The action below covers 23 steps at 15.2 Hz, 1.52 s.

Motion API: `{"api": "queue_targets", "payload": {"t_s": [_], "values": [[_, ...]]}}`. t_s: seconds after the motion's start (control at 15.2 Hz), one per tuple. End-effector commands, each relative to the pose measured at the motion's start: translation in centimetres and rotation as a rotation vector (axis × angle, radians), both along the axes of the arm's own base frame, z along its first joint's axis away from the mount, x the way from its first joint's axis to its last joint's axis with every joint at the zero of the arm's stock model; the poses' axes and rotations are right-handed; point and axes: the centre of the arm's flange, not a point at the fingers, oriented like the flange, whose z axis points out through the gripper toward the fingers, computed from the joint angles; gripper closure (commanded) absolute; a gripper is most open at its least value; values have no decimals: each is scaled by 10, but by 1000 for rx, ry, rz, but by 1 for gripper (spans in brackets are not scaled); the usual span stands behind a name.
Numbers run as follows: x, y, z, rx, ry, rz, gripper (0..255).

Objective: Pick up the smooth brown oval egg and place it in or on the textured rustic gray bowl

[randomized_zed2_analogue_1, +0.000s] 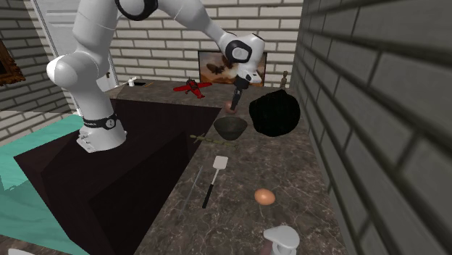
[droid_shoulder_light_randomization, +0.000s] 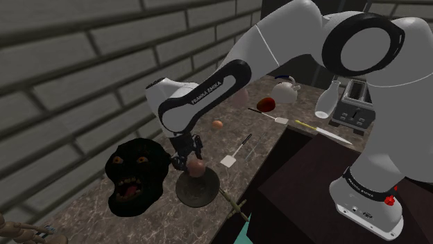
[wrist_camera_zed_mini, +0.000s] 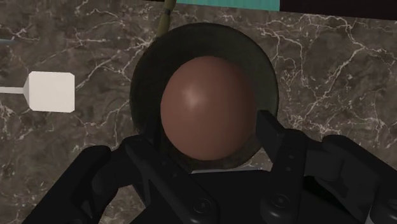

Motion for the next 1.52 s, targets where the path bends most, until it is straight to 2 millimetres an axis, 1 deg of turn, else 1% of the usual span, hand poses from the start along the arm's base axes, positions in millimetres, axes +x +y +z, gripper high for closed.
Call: {"api": "queue_targets", "payload": {"t_s": [0.0,0.86,1.32,1.39,1.45], "values": [[-4,12,-6,0,0,-1,255],[-4,12,-73,0,0,-1,255],[-4,12,-73,0,0,-1,255],[-4,12,-73,0,0,-1,0],[-4,12,-73,0,0,-1,0]]}}
